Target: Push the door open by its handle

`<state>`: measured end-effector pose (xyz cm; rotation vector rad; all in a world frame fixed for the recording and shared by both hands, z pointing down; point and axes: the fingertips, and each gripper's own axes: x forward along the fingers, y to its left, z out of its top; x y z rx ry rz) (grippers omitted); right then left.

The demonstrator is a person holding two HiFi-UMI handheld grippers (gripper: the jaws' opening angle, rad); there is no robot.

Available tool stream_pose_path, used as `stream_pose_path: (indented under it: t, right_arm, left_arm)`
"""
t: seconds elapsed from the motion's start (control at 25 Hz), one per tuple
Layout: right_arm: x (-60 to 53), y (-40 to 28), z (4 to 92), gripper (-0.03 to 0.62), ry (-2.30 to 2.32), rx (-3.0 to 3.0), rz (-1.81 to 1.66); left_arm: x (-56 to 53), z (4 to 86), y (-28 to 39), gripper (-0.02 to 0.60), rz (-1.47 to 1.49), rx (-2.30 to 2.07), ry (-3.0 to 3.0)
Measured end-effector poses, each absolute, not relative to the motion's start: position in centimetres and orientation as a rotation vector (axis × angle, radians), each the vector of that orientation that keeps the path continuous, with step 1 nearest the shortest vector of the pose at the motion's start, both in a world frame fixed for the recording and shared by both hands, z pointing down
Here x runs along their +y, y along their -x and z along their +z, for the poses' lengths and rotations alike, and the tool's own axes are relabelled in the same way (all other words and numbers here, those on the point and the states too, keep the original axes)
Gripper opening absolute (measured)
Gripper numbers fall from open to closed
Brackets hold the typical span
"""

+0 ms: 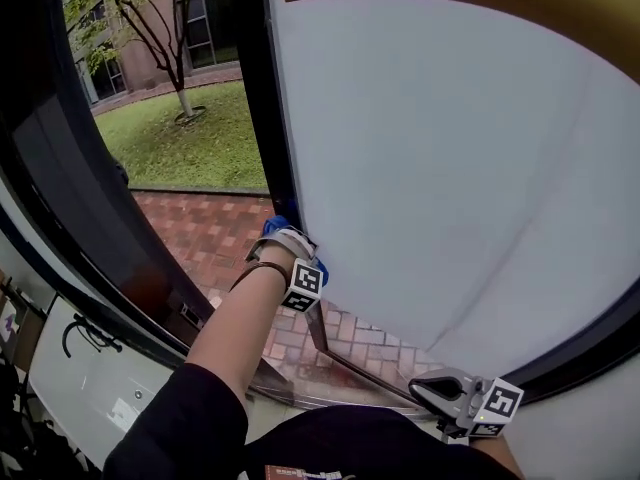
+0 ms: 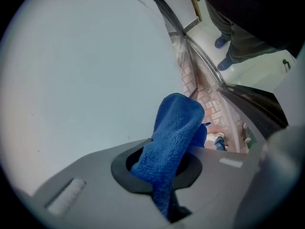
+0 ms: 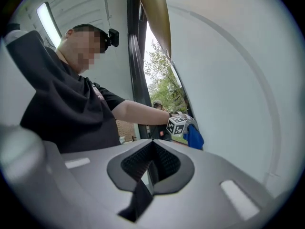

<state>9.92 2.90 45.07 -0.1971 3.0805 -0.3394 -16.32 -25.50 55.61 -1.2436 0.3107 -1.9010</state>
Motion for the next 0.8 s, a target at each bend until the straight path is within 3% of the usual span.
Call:
stream_pose_path:
  t: [0.2,0.44,0.8]
  right_arm:
    - [0.2,-9.8,45.7,0.0,0.302,3.071,-0.342]
    - [-5.1,-14.7,45.2,0.0,0.284,3.093,-0.351]
    - [-6.5,-12.9,44.8,0.0,0.174,3.22,-0.203]
  left_arm:
    - [-31.8,55.7,14.0,0.023,-1.855,0.314,1.228]
    - [-40.3,55.1,10.2,0.022,-1.844,0.252,1.276]
    - [-45.4,53.2,5.1,0.021,-1.692,0.232,1.436]
